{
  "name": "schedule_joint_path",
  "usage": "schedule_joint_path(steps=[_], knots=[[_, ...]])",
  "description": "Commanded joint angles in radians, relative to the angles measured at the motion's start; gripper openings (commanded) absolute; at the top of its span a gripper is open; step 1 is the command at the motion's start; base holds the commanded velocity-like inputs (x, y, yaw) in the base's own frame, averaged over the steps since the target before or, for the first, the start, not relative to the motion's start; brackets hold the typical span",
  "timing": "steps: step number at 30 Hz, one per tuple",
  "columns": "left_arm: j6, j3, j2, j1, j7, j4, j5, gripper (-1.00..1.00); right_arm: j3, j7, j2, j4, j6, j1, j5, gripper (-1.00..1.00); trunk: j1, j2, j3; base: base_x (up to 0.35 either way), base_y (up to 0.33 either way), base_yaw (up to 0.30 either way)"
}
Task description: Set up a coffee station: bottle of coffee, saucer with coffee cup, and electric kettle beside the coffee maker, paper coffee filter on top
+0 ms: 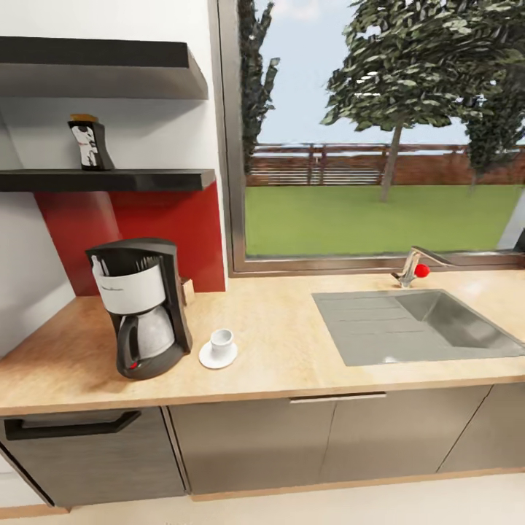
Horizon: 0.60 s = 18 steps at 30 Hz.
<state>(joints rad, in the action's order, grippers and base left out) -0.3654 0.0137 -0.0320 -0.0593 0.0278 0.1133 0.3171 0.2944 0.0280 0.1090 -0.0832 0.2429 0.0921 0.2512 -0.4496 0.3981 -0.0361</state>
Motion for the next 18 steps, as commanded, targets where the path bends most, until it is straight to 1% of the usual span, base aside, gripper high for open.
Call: schedule_joint_path(steps=[1, 8, 11, 12, 13, 15, 16, 18], knots=[[-0.001, 0.001, 0.000, -0.001, 0.003, 0.002, 0.006, 1.00, 0.008, 0.005, 0.000, -0.001, 0.002, 0.000, 0.010, 1.00, 0.000, 0.002, -0.002, -0.081, -0.252, -0.088], [-0.001, 0.001, 0.000, -0.001, 0.003, 0.002, 0.007, 1.00, 0.010, 0.004, 0.000, -0.003, -0.002, 0.000, 0.007, 1.00, 0.000, 0.002, -0.002, -0.028, -0.267, -0.030], [-0.001, 0.000, 0.000, -0.001, 0.002, 0.002, 0.007, 1.00, 0.011, 0.018, -0.003, -0.003, -0.005, 0.000, 0.007, 1.00, 0.000, 0.002, -0.002, -0.003, -0.287, -0.003], [-0.001, 0.000, 0.000, -0.001, -0.002, 0.002, 0.007, 1.00, 0.011, 0.036, -0.001, -0.003, -0.005, -0.001, 0.008, 1.00, 0.000, 0.002, -0.002, -0.001, -0.292, -0.001], [-0.001, 0.000, 0.000, -0.001, -0.002, 0.002, 0.007, 1.00, 0.010, 0.035, 0.002, -0.003, -0.006, 0.000, 0.009, 1.00, 0.000, 0.002, -0.002, 0.000, -0.292, 0.000], [-0.001, 0.000, 0.000, -0.001, -0.003, 0.002, 0.007, 1.00, 0.007, 0.020, 0.017, -0.004, -0.006, -0.001, 0.013, 1.00, 0.000, 0.002, -0.002, 0.007, -0.293, 0.000], [-0.001, 0.001, 0.000, -0.001, -0.003, 0.002, 0.007, 1.00, 0.000, -0.064, 0.034, -0.004, -0.005, -0.001, 0.016, 1.00, 0.000, 0.002, -0.002, 0.060, -0.293, 0.000], [-0.001, 0.001, 0.000, -0.001, -0.003, 0.002, 0.007, 1.00, -0.003, -0.204, 0.054, -0.005, -0.005, -0.001, 0.020, 1.00, 0.000, 0.002, -0.002, 0.077, -0.293, 0.000]])
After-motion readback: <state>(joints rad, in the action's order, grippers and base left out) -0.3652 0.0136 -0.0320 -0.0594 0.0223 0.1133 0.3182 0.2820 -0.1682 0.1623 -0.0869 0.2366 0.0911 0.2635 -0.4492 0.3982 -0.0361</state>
